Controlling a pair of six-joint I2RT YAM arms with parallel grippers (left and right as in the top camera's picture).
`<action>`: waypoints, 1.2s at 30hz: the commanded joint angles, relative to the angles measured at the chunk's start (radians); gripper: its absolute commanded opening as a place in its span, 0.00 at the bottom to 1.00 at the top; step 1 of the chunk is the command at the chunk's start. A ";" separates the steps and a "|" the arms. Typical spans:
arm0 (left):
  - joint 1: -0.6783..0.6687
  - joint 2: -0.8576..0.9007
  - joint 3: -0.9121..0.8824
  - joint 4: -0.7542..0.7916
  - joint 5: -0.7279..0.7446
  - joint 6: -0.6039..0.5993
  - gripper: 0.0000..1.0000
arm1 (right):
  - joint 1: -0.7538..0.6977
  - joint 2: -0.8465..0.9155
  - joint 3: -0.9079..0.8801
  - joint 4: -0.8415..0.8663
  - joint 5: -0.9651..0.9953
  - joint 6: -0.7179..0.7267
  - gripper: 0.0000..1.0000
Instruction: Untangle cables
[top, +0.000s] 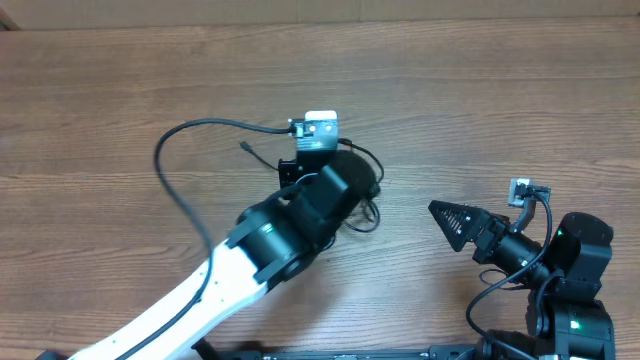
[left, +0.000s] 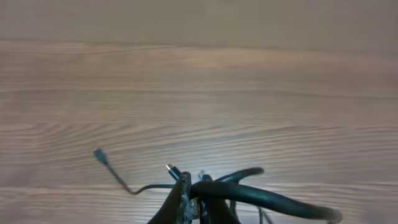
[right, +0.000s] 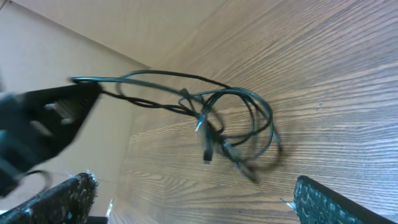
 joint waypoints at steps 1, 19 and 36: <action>-0.002 -0.109 0.004 0.039 0.179 0.004 0.04 | -0.004 -0.008 0.022 -0.005 0.018 -0.020 1.00; -0.002 -0.181 0.004 0.323 0.645 0.008 0.04 | -0.002 -0.008 0.022 -0.050 -0.083 -0.152 1.00; -0.002 -0.173 0.004 0.553 0.863 -0.132 0.04 | -0.002 -0.008 0.022 -0.095 -0.132 -0.394 1.00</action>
